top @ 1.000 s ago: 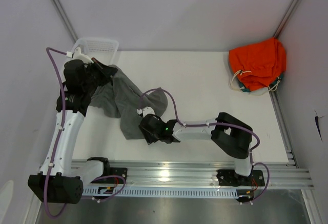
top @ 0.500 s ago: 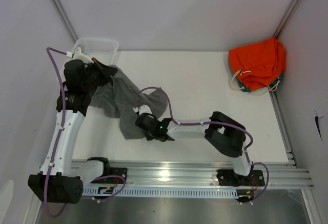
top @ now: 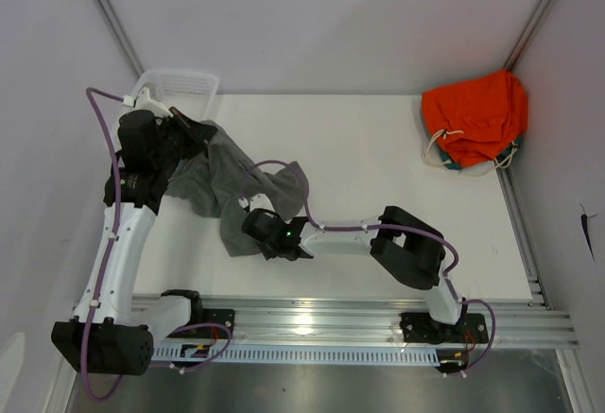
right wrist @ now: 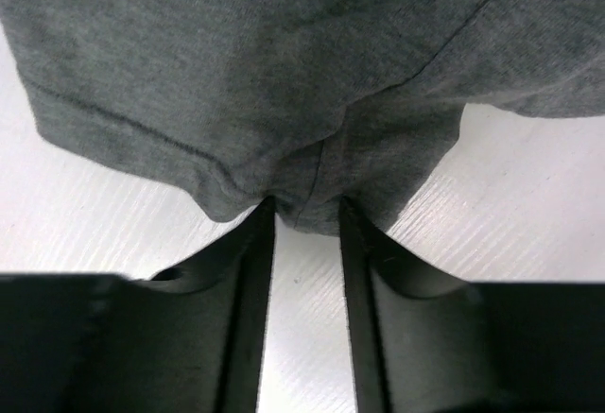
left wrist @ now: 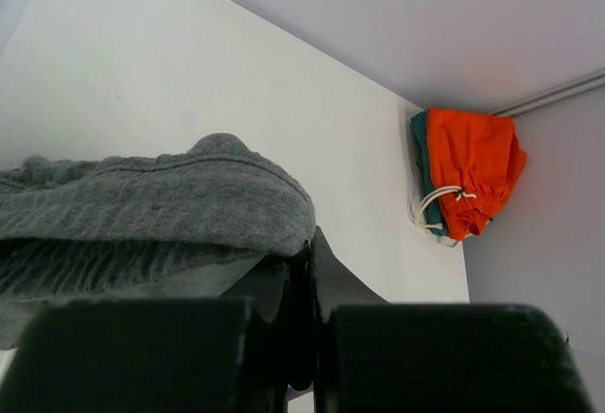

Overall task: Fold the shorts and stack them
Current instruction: Flatten the shorts out

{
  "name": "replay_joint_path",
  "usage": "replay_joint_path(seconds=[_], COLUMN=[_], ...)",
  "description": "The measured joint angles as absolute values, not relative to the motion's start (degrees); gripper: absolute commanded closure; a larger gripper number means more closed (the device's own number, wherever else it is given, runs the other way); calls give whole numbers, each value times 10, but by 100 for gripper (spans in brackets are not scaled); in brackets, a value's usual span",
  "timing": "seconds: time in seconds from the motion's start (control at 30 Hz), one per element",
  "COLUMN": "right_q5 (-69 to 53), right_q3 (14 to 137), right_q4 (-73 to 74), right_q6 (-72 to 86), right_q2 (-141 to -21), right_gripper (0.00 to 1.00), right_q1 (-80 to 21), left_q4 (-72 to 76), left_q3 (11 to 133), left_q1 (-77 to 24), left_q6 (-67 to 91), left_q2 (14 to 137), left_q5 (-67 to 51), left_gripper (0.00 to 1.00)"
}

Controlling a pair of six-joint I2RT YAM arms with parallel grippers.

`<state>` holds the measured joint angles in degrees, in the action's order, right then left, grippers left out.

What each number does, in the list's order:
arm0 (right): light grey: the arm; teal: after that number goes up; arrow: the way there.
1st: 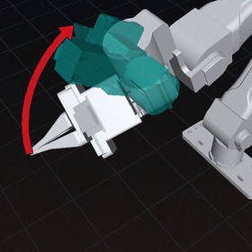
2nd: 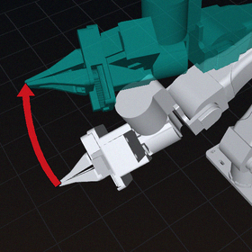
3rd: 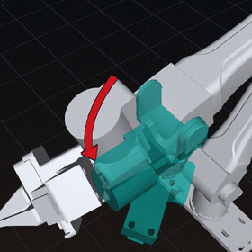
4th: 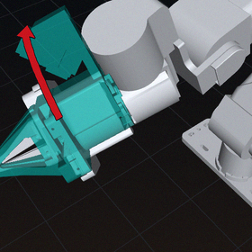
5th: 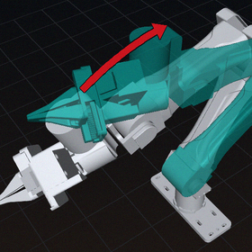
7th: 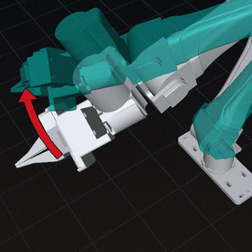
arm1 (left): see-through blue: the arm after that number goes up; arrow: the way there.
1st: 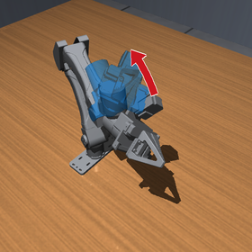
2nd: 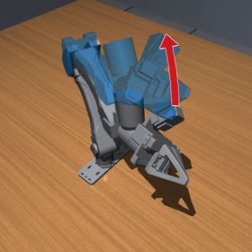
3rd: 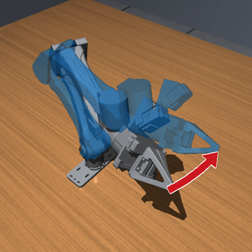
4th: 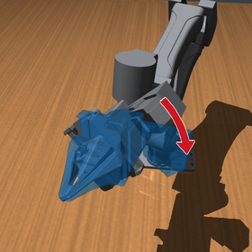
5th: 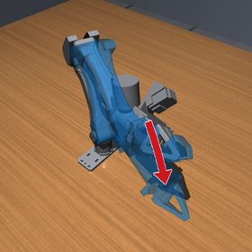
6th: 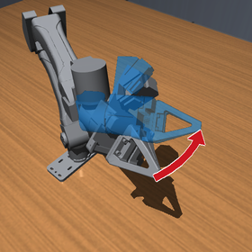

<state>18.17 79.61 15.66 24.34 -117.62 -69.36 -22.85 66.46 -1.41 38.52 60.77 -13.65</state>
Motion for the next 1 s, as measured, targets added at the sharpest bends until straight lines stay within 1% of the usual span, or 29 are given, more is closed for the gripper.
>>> replay_joint_path(seconds=[0.07,0.17,0.2,0.27,0.3,0.53,0.67,0.8,1.0], right_q5=[189,197,198,201,202,210,201,189,157], right_q3=[808,825,827,830,830,826,777,742,690], right_q4=[166,175,175,177,177,181,221,274,305], right_q6=[241,239,240,239,239,241,232,211,168], right_q2=[-1185,-1196,-1197,-1199,-1200,-1193,-1142,-1047,-817], right_gripper=[71,81,87,94,100,100,100,100,100], right_q1=[-695,-696,-696,-696,-696,-696,-696,-696,-691], left_q4=[-230,-233,-233,-233,-233,-234,-243,-256,-293], left_q3=[665,666,666,666,666,668,674,694,769], left_q1=[-14,-14,-14,-14,-14,-14,-14,-14,-12], left_q6=[385,385,385,385,385,385,384,383,385], left_q2=[608,608,608,608,608,608,609,618,673], left_q5=[-136,-136,-136,-136,-136,-136,-135,-134,-142], left_gripper=[98,98,98,98,98,98,98,98,99])
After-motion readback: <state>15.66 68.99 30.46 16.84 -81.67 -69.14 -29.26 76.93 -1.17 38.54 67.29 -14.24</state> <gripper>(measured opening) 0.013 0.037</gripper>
